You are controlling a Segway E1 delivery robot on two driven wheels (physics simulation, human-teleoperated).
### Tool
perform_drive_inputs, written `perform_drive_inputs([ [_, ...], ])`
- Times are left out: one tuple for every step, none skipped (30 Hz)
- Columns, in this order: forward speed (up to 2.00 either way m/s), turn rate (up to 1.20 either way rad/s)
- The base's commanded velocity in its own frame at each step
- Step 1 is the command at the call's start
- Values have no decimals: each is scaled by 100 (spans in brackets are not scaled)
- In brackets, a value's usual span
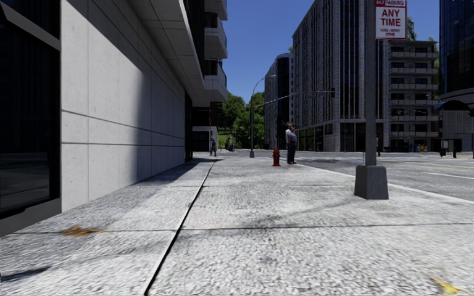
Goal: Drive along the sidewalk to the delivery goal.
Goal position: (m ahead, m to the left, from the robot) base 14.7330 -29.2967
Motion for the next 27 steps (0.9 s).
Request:
perform_drive_inputs([
  [200, 0],
  [200, 0],
  [200, 0],
  [200, 0],
  [200, 0],
  [200, 0],
  [200, 0],
  [200, 0],
  [200, 0],
  [200, 0],
  [200, 0],
  [200, 0],
  [200, 0],
  [200, 0],
  [200, 0],
  [200, 0],
  [200, 0],
  [200, 0],
  [200, 0],
  [200, 0],
  [200, 0],
  [200, 0],
  [200, 0],
  [200, 0],
  [200, 0],
  [200, 0],
  [200, 0],
])
